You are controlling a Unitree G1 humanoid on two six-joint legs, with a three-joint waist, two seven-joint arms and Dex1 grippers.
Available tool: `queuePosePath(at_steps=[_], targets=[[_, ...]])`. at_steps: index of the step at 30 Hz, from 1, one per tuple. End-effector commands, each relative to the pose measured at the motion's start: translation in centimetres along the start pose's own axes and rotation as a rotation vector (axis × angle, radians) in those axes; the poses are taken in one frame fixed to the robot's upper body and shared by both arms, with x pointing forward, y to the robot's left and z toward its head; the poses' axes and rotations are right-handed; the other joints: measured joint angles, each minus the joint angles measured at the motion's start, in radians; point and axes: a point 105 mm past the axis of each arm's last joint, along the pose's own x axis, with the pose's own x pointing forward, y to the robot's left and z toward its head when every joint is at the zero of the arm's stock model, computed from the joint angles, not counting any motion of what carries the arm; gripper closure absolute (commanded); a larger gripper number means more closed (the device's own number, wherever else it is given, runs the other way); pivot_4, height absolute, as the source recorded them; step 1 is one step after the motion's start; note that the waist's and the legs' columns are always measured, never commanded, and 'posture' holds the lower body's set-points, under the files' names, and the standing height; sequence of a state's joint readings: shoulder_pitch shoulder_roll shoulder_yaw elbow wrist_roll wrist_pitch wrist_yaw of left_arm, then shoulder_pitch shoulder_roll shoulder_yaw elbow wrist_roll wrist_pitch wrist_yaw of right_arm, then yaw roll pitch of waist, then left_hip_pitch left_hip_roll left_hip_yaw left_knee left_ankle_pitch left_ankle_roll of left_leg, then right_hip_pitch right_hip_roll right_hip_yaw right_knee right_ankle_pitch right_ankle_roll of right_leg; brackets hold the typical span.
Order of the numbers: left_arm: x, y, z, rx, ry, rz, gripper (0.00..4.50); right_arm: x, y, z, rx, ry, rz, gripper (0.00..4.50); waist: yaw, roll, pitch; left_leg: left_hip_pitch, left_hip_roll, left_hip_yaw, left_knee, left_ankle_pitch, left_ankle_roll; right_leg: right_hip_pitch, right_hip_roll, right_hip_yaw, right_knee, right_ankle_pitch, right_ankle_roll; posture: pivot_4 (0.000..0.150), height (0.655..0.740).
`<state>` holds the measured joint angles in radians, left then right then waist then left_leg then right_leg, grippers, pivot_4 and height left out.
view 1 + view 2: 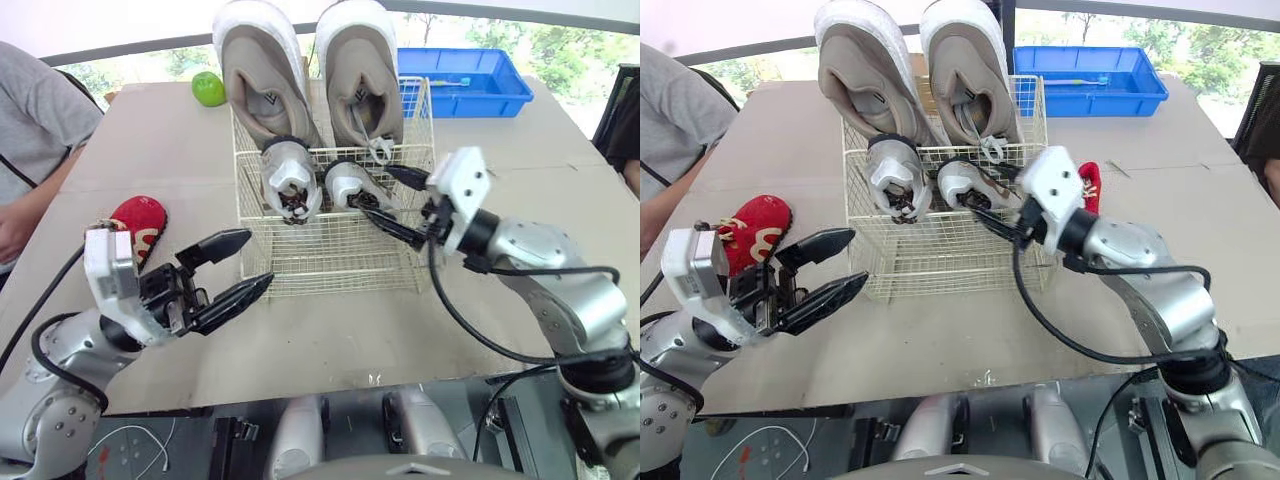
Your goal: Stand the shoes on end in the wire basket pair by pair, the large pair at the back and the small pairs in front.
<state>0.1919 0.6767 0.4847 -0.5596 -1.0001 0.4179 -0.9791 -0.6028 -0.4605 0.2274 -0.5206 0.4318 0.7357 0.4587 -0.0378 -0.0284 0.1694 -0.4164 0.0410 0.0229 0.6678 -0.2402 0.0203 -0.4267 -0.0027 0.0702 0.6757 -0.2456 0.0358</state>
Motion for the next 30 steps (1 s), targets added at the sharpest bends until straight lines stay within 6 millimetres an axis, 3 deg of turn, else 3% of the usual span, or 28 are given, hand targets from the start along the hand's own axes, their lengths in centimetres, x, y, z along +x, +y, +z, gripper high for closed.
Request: queuePosePath(at_steps=[1, 3, 8, 13, 19, 24, 30], targets=[[0.3, -0.8, 0.7, 0.061, 0.0, -0.041, 0.06, 0.6, -0.8, -0.2, -0.062, 0.063, -0.023, 1.63, 0.001, 0.0, 0.0, -0.001, 0.0, 0.0, 0.0, 0.0, 0.0, 0.0, 0.0, 0.0, 0.0, 0.0, 0.0, 0.15, 0.74], [0.2, -0.8, 0.8, 0.069, -0.002, -0.039, 0.06, 0.8, -1.3, -0.4, -0.074, 0.082, -0.05, 2.16, -0.001, 0.0, 0.0, -0.001, 0.0, 0.001, 0.0, 0.0, 0.0, 0.0, -0.001, 0.001, 0.0, 0.0, 0.0, 0.15, 0.74], [0.2, -1.1, 0.8, 0.068, -0.008, -0.036, 0.06, 0.6, -1.9, 0.5, -0.075, 0.063, -0.103, 4.45, -0.002, 0.0, 0.0, 0.0, 0.0, 0.001, 0.0, 0.0, 0.0, 0.0, -0.001, 0.001, 0.0, 0.0, 0.0, 0.15, 0.74], [0.0, -1.0, 0.4, 0.054, -0.015, -0.034, 0.06, -0.8, -1.6, 2.5, 0.021, -0.06, -0.143, 4.45, -0.003, 0.0, 0.0, 0.0, 0.0, 0.0, 0.0, 0.0, 0.0, 0.0, 0.0, 0.0, 0.001, 0.0, 0.0, 0.15, 0.74], [0.2, -0.6, 0.0, 0.036, -0.025, -0.052, 0.06, -3.2, -1.9, 2.9, 0.151, -0.122, -0.228, 4.45, -0.002, 0.0, 0.0, -0.002, 0.0, 0.0, -0.001, 0.0, 0.0, -0.001, -0.001, 0.0, -0.001, 0.001, 0.001, 0.15, 0.74], [0.2, -0.1, -0.5, 0.025, -0.027, -0.076, 0.06, -5.2, -2.9, 0.9, 0.273, -0.087, -0.398, 4.45, 0.0, 0.0, 0.0, -0.001, 0.0, 0.0, -0.001, 0.0, 0.0, -0.001, 0.0, 0.0, -0.001, 0.0, 0.001, 0.15, 0.74], [0.0, 0.1, -1.0, 0.018, -0.029, -0.092, 0.06, -5.0, -2.4, -2.2, 0.382, -0.006, -0.465, 4.45, -0.003, 0.0, 0.0, -0.002, 0.0, 0.0, -0.002, 0.0, 0.0, -0.001, 0.0, 0.0, -0.003, 0.0, 0.001, 0.15, 0.74]])
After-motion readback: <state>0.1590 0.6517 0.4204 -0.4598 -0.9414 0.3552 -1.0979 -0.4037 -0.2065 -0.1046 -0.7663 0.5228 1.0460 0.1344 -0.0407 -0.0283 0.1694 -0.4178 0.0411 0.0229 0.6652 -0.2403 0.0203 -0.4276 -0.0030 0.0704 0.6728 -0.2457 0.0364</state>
